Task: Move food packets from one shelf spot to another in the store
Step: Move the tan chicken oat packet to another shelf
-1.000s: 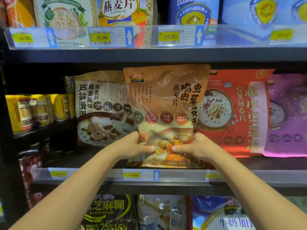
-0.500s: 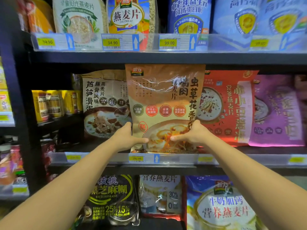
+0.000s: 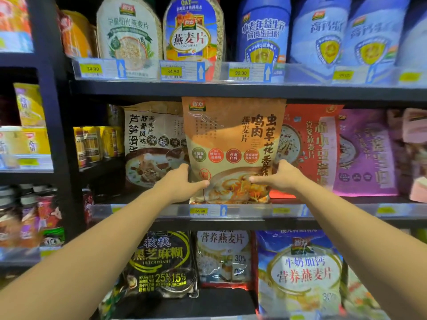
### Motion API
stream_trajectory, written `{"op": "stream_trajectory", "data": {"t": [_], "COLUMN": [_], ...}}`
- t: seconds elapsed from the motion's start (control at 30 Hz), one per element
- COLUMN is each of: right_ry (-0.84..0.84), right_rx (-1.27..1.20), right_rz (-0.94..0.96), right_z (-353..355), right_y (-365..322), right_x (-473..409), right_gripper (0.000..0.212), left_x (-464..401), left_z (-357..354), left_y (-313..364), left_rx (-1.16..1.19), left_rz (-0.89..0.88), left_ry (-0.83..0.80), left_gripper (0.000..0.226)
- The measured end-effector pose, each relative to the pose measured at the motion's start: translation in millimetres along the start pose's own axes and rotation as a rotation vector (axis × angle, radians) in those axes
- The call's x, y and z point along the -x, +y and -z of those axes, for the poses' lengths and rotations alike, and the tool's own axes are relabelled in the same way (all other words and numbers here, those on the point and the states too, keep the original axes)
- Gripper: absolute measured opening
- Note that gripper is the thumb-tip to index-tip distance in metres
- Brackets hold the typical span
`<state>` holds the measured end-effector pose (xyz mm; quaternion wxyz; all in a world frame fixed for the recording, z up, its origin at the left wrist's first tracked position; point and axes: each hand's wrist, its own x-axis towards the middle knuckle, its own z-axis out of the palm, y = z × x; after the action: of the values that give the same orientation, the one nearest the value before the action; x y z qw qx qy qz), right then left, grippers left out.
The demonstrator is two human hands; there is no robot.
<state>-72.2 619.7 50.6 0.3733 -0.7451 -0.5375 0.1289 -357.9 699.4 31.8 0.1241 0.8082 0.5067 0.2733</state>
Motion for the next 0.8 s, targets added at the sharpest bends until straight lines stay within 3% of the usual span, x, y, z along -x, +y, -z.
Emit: {"op": "stream_trajectory", "data": {"t": [0.23,0.47,0.7,0.8], "right_ry": [-0.055,-0.041,-0.061,-0.082], "right_rx": [0.214,0.521,0.563,0.559], "right_rz": [0.032,0.105,0.148,0.127], "right_z": [-2,29,68,87], "right_y": [8,21,63,80], "right_x": [12,27,55,74], "right_gripper": [0.120,0.127,0.123,0.122], "left_x": [27,55,70,77], "left_z": [13,17,-10,-26], "left_y": [11,47,101,130], "left_rx": [-0.344,-0.395,-0.384,-0.394], "left_rz": [0.020,0.100,0.074,0.032], "left_ry": [-0.013,-0.008,-0.063,-0.070], "left_gripper": [0.099,0.096,0.111,0.108]}}
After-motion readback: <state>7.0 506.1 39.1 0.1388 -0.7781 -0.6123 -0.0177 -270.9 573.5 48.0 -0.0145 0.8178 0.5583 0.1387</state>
